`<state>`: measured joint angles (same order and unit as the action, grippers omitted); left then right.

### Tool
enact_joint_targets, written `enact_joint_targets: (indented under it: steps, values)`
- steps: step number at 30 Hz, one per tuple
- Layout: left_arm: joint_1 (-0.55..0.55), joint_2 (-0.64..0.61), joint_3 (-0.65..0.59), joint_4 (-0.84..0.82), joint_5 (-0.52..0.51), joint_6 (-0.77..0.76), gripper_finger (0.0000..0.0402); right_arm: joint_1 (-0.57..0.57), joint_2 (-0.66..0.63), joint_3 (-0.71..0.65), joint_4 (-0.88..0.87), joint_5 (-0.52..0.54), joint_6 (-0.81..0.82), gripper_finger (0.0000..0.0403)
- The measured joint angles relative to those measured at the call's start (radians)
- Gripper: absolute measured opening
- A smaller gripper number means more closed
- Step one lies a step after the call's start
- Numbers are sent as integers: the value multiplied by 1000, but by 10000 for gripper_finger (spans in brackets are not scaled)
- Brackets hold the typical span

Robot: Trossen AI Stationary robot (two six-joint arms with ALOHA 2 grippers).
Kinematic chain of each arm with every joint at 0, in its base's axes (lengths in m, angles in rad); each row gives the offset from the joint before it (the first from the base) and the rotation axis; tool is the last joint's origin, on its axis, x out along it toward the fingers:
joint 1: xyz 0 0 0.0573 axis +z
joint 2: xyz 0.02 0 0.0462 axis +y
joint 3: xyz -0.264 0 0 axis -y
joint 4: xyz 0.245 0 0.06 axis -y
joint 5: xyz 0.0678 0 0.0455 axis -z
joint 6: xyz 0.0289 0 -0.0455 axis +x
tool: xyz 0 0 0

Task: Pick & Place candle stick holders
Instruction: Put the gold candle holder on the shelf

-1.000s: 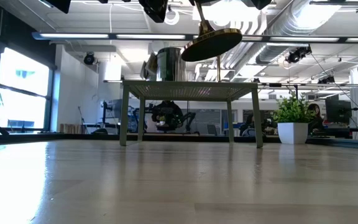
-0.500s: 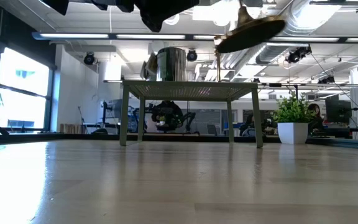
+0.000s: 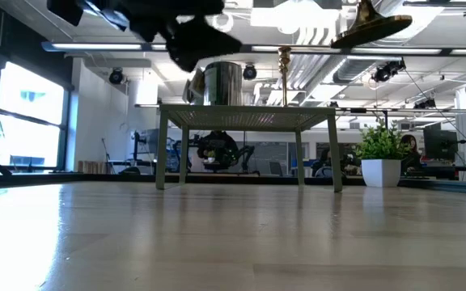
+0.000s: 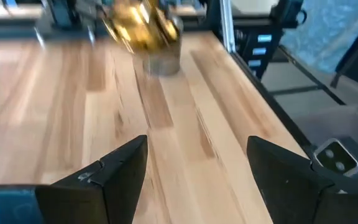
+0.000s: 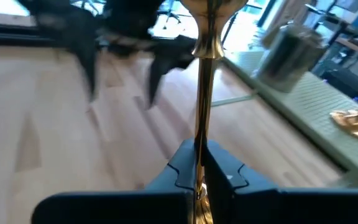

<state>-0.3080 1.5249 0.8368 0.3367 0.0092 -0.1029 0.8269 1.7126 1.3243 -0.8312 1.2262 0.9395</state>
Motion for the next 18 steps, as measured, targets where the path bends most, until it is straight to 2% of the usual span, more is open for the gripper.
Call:
enact_joint_targets:
  steps: [5,11,18]
  values:
    - [0,0,0,-59,2,-46,270,-16,-95,0,-112,48,45,4]
    - [0,0,0,-64,1,-61,270,-77,-233,0,-195,103,16,4]
    - [0,0,0,-66,-1,-60,270,-255,-307,0,-180,-9,-143,4]
